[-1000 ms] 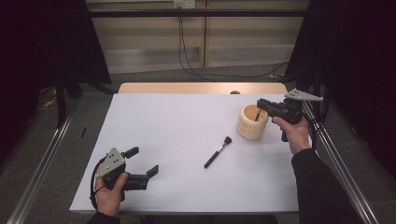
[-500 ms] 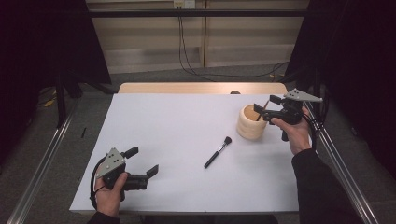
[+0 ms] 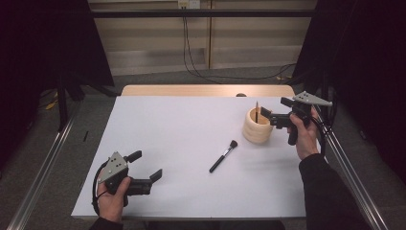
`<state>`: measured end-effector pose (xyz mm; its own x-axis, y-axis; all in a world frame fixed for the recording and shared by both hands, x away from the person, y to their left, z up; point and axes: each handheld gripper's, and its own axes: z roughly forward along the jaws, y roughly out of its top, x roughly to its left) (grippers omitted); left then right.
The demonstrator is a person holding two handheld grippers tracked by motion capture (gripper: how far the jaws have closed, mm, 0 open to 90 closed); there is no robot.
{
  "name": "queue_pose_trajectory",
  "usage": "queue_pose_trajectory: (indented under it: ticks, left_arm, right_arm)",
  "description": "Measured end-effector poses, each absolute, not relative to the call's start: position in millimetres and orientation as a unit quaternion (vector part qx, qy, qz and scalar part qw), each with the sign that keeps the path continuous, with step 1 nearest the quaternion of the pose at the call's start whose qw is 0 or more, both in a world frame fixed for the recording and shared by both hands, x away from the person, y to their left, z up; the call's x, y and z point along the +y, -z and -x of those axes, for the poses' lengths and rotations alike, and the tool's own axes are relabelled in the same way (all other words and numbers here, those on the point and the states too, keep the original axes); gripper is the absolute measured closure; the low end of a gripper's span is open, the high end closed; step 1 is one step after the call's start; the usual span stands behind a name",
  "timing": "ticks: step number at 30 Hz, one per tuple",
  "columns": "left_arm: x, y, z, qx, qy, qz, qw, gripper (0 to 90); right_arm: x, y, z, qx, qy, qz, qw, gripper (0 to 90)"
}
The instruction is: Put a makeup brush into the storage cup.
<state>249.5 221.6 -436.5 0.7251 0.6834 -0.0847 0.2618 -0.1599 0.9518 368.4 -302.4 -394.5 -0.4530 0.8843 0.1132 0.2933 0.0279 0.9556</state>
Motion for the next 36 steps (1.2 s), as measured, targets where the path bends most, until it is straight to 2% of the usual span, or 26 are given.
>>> queue_pose_trajectory:
  ticks: [13, 28, 36]
  left_arm:
    - [221.0, 435.9, -248.9, 0.323, -0.193, -0.734, 0.566, 1.7]
    - [221.2, 435.8, -247.8, 0.334, -0.196, -0.722, 0.574, 1.9]
    - [221.1, 435.1, -246.7, 0.332, -0.197, -0.723, 0.574, 1.8]
  right_arm:
    - [-308.2, 400.7, -350.3, 0.645, -0.532, -0.457, 0.304, 0.0]
    - [-311.7, 411.4, -315.5, 0.649, -0.531, -0.463, 0.287, 0.0]
    - [-311.9, 412.6, -296.5, 0.652, -0.529, -0.458, 0.293, 0.1]
